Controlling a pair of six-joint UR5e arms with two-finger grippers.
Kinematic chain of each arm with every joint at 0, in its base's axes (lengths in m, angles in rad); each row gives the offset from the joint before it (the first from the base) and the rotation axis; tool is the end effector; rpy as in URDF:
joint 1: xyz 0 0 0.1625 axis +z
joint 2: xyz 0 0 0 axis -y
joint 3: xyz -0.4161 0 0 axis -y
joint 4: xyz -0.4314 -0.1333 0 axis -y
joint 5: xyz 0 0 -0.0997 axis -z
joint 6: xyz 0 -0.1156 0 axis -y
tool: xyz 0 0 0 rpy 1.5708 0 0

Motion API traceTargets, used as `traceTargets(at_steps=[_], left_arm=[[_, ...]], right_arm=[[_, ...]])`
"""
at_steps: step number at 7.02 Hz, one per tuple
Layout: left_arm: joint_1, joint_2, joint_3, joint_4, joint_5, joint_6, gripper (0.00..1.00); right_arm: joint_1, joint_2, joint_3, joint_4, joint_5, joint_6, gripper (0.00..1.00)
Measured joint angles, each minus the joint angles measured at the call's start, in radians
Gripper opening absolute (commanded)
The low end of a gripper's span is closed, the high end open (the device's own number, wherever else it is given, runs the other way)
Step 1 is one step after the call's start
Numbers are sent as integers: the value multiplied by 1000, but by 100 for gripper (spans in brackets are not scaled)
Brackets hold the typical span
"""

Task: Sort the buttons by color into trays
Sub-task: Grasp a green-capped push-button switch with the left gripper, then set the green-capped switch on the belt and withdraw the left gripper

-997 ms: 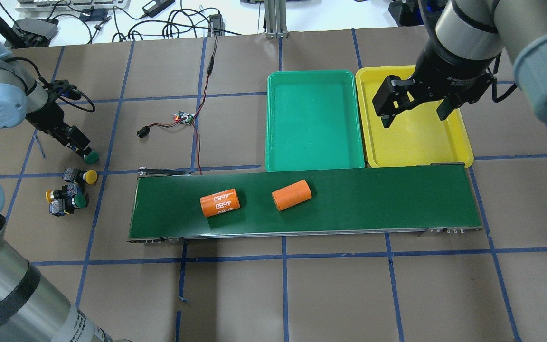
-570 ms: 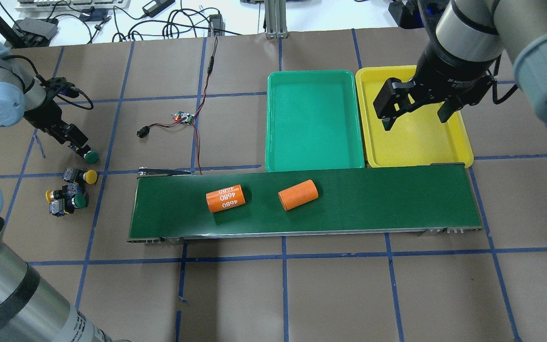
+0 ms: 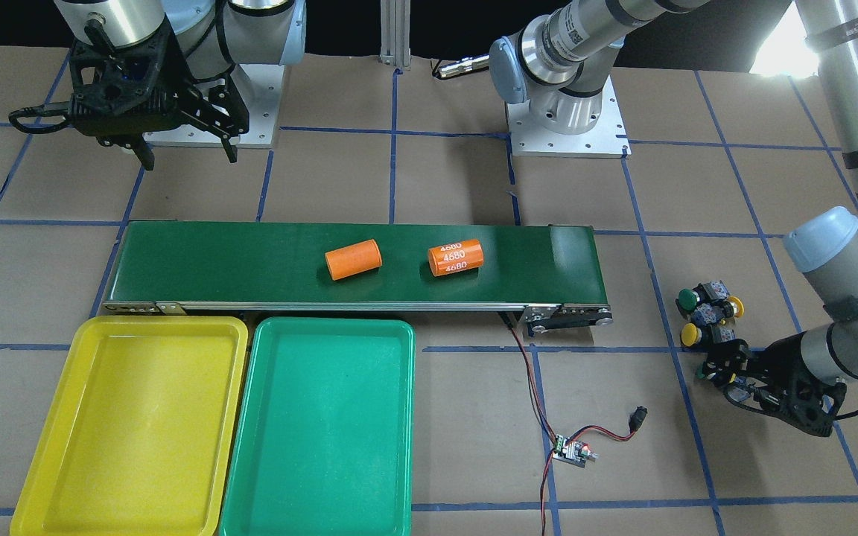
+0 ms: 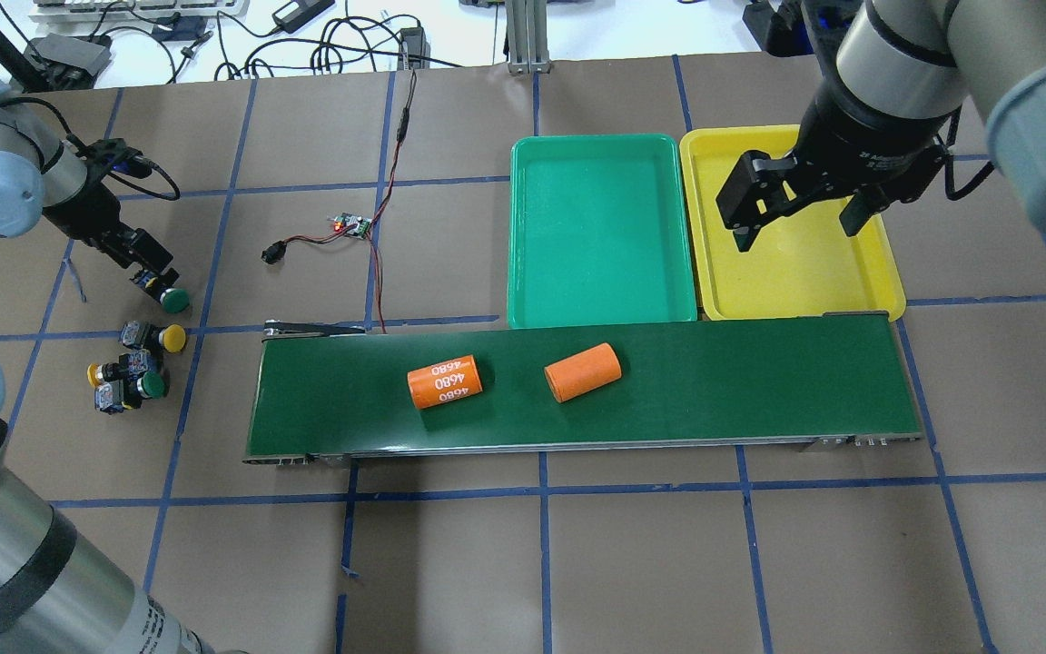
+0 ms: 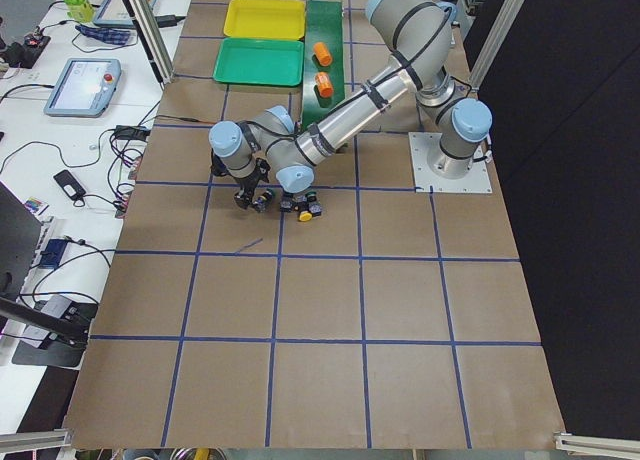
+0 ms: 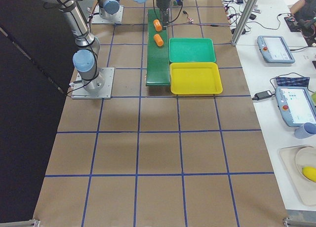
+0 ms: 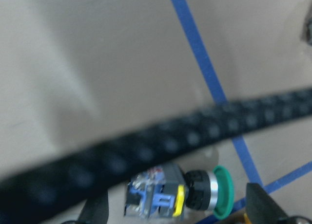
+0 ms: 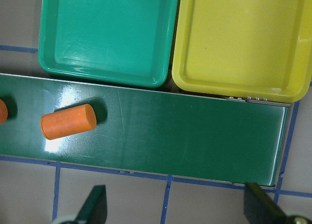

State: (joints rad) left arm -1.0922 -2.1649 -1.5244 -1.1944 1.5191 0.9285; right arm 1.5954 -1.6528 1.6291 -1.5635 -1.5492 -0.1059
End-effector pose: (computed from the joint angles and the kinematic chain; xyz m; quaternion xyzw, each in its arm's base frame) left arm 0.1894 -0.6675 0.1519 -0.2200 -0.9714 -0.0486 0.0750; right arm 0.1480 -0.4953 0.4735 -0.0653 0.9978 -0.0086 0.0105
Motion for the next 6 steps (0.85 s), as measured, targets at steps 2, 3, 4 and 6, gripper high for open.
traceTargets(at_steps=[2, 3, 4, 6], left_arm=[[0, -7, -15, 1, -9, 1, 100], [0, -9, -22, 5, -8, 1, 100], [0, -11, -27, 10, -7, 3, 93], [0, -12, -37, 23, -6, 5, 29]], right_arm=[[1, 0, 2, -1, -15, -5, 100], [2, 0, 8, -2, -17, -9, 100], [3, 1, 13, -3, -17, -11, 100], [2, 0, 16, -3, -17, -12, 100]])
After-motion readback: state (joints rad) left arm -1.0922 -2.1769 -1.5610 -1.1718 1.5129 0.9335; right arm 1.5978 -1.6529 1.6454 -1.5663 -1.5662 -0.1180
